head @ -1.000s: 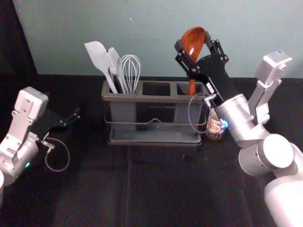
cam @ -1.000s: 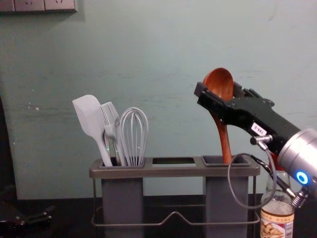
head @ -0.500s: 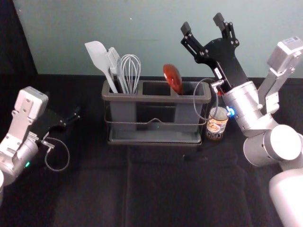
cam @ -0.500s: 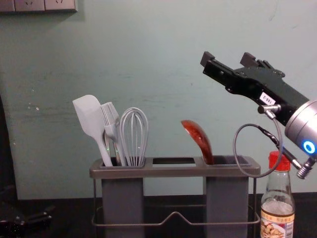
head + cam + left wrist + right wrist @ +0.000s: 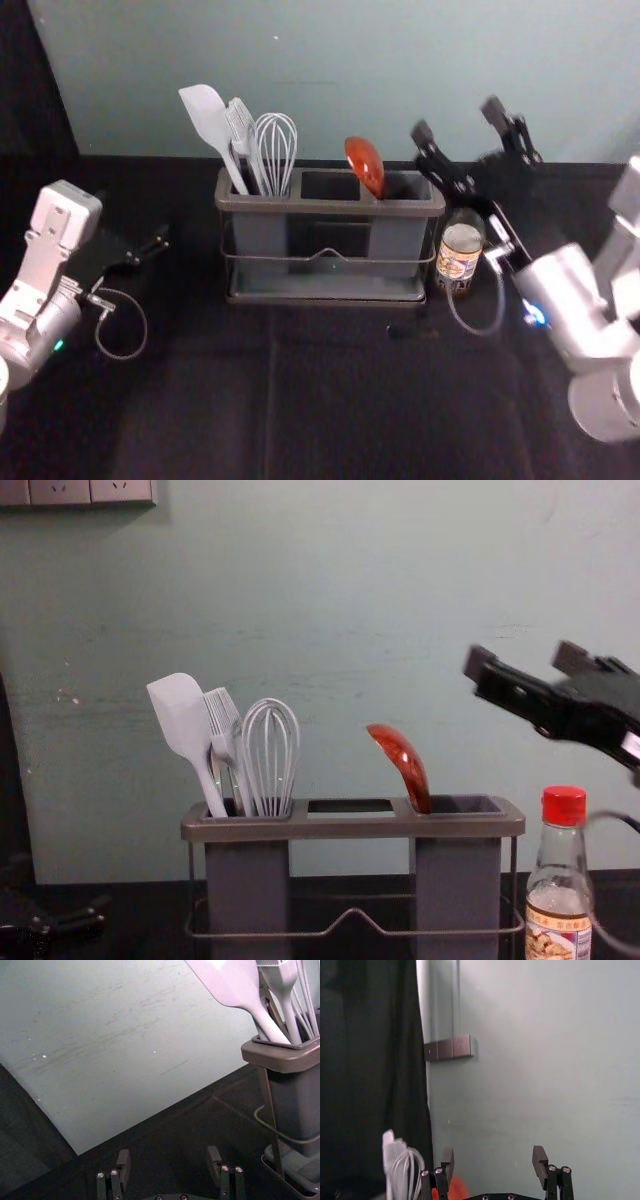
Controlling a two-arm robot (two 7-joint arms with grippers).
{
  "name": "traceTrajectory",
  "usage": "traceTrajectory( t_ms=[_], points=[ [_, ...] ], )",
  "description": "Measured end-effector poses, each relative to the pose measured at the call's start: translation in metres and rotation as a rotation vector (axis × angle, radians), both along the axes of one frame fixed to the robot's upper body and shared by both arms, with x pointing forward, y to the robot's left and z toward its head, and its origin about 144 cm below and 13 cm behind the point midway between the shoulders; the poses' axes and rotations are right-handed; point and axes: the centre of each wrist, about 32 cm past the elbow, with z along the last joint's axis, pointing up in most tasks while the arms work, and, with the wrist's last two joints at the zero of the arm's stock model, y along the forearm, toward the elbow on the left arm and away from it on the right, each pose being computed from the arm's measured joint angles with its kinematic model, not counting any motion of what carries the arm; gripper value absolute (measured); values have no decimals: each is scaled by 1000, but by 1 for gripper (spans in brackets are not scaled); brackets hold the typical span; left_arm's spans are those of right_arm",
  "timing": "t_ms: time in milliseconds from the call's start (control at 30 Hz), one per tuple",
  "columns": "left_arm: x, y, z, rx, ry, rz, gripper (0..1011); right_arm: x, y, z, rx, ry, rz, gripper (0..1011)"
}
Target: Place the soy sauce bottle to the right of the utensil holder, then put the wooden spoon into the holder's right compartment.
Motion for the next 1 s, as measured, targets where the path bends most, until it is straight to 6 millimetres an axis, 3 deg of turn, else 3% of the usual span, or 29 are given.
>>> traceTrajectory(
  t_ms=[200,533,767,1000],
  points=[
    [0,0,0,0,0,0,1005,-31,-23,-6,-104,58,-21,1002],
    [0,0,0,0,0,0,1005,-50,-55,-9,-237,186,-287,1003],
    [0,0,0,0,0,0,1005,-45,-74,-10,-351,283,-371,1002],
    [0,0,0,0,0,0,1005,-23,-83,-20,-407,287,-357,1002]
  ],
)
